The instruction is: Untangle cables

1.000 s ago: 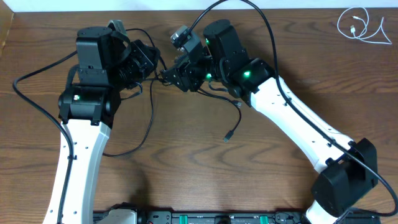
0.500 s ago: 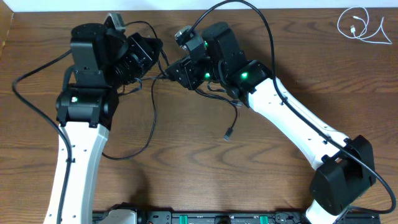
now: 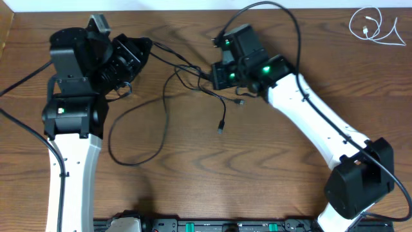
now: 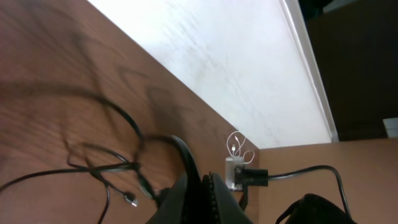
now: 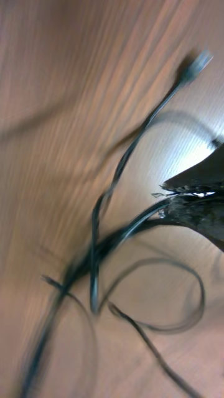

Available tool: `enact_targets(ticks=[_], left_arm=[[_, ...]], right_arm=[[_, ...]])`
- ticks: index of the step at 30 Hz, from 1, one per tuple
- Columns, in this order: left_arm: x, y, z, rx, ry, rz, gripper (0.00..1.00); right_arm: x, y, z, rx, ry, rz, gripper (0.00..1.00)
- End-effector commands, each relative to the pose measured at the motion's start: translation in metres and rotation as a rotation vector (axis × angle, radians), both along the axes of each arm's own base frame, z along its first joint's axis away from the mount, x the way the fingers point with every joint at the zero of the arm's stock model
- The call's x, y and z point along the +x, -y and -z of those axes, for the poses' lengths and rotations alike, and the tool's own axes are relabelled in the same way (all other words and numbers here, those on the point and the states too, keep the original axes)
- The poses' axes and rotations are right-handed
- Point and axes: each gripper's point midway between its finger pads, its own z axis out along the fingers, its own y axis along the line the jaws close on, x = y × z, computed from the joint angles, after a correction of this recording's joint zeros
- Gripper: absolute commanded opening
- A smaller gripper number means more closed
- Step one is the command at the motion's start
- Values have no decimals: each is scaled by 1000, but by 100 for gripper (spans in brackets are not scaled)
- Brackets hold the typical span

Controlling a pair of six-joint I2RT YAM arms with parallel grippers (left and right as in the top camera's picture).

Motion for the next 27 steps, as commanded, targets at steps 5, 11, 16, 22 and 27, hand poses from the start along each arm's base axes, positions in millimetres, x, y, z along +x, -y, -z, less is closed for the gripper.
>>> enact_targets(ticks=[5, 11, 16, 22, 27], left_arm=[[2, -71, -27, 99, 118, -159, 7], [-1, -83, -27, 218, 172, -109, 7], [-5, -78, -14, 252, 135, -71, 7], [-9, -40, 26, 335, 45, 111, 7], [-5, 9, 61, 415, 21, 326, 7]], right_arm=[[19, 144, 43, -383, -81, 358, 1], [25, 201, 48, -367, -149, 388, 1], [20, 144, 36, -142, -99, -1, 1], [18, 120, 16, -104, -53, -43, 1], [-6, 125, 23, -81, -192, 11, 1]])
